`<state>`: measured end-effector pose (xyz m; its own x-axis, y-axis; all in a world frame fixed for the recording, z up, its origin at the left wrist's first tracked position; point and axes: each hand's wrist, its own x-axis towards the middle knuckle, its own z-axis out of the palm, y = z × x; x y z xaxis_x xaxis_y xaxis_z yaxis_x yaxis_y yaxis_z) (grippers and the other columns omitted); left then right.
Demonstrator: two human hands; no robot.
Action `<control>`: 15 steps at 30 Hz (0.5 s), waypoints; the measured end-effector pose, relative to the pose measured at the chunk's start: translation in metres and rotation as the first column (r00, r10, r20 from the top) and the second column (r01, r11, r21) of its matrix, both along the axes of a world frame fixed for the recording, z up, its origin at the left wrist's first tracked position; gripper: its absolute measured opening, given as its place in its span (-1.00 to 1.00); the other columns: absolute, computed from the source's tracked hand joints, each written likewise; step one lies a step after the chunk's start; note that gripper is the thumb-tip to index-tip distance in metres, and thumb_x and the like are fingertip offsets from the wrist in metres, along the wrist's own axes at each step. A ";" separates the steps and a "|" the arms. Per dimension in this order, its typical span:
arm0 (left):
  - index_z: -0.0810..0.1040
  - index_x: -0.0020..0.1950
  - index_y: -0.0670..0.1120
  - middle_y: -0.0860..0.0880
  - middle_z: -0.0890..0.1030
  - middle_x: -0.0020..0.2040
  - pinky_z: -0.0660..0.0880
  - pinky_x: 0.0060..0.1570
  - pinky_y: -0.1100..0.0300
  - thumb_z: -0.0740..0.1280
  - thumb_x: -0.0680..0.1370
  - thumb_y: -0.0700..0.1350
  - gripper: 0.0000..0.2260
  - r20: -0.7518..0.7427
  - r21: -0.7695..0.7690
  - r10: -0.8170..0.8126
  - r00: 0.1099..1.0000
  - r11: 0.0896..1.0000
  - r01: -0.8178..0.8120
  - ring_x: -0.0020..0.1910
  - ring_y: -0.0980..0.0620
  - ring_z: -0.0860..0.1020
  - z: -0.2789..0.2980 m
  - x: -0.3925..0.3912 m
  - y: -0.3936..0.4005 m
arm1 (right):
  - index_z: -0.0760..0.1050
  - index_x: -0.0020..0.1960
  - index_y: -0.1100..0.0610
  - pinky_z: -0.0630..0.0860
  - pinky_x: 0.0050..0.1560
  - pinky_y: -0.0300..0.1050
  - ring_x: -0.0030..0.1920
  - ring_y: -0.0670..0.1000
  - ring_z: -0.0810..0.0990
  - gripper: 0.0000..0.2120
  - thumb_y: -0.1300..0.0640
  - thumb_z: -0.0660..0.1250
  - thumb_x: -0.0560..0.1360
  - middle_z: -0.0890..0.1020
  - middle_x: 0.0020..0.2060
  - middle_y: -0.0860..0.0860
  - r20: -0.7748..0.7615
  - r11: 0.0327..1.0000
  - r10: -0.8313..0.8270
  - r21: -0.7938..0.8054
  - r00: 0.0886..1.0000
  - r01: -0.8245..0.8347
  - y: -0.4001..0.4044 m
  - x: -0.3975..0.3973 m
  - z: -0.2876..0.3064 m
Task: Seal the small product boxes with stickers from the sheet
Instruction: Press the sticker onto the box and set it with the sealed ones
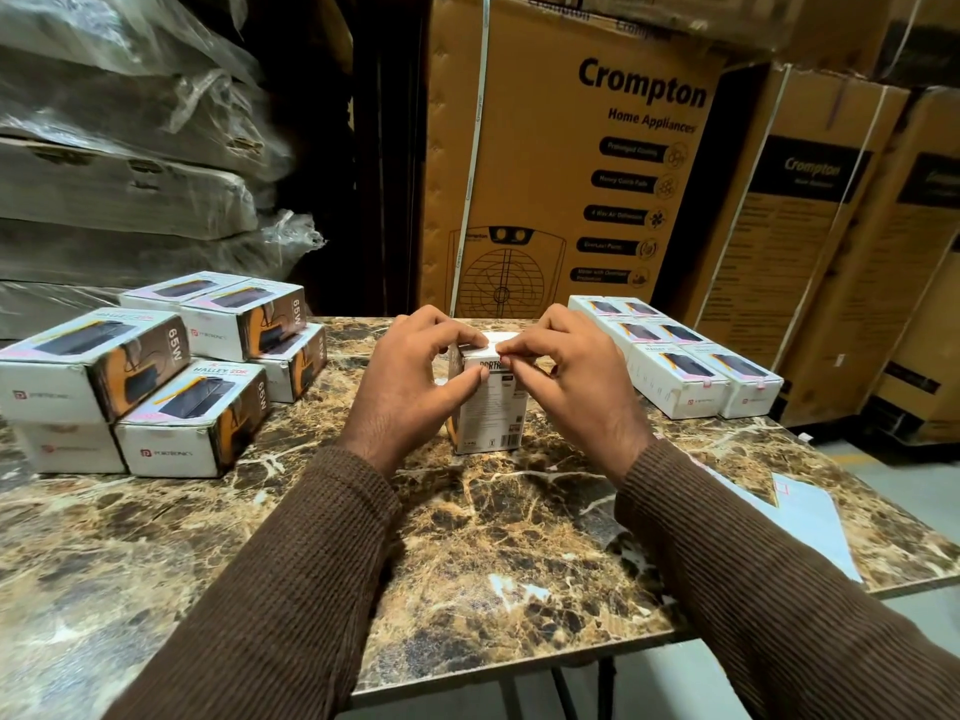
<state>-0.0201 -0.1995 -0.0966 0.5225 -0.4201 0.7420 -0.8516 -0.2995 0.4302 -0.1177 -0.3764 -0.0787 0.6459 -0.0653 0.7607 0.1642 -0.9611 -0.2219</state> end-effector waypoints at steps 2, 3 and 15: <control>0.68 0.17 0.04 0.12 0.56 0.09 0.38 0.08 0.13 0.52 0.53 0.01 -0.77 0.004 0.004 0.005 1.000 1.000 -0.005 0.12 0.08 0.48 0.000 0.001 0.000 | 0.72 0.07 0.06 0.60 -0.07 0.05 -0.04 -0.03 0.51 -0.80 -0.02 0.41 0.56 0.53 -0.11 -0.09 -0.008 1.000 0.010 0.018 1.000 -0.010 0.000 0.000 0.001; 0.68 0.17 0.04 0.12 0.56 0.09 0.38 0.07 0.13 0.52 0.53 0.01 -0.77 0.003 0.003 0.005 1.000 1.000 -0.005 0.12 0.08 0.48 0.000 0.001 0.000 | 0.72 0.07 0.05 0.61 -0.06 0.06 -0.04 -0.03 0.51 -0.79 -0.03 0.41 0.56 0.54 -0.11 -0.08 -0.011 1.000 0.013 0.023 1.000 -0.013 0.000 0.000 0.001; 0.68 0.17 0.05 0.14 0.55 0.09 0.35 0.07 0.13 0.51 0.53 0.03 -0.77 0.008 0.003 0.003 1.000 1.000 -0.003 0.12 0.09 0.47 0.000 0.002 0.000 | 0.68 0.04 0.02 0.63 -0.04 0.07 -0.03 -0.06 0.55 -0.82 -0.06 0.40 0.55 0.58 -0.10 -0.10 -0.003 1.000 0.017 0.022 1.000 -0.017 0.001 0.000 0.002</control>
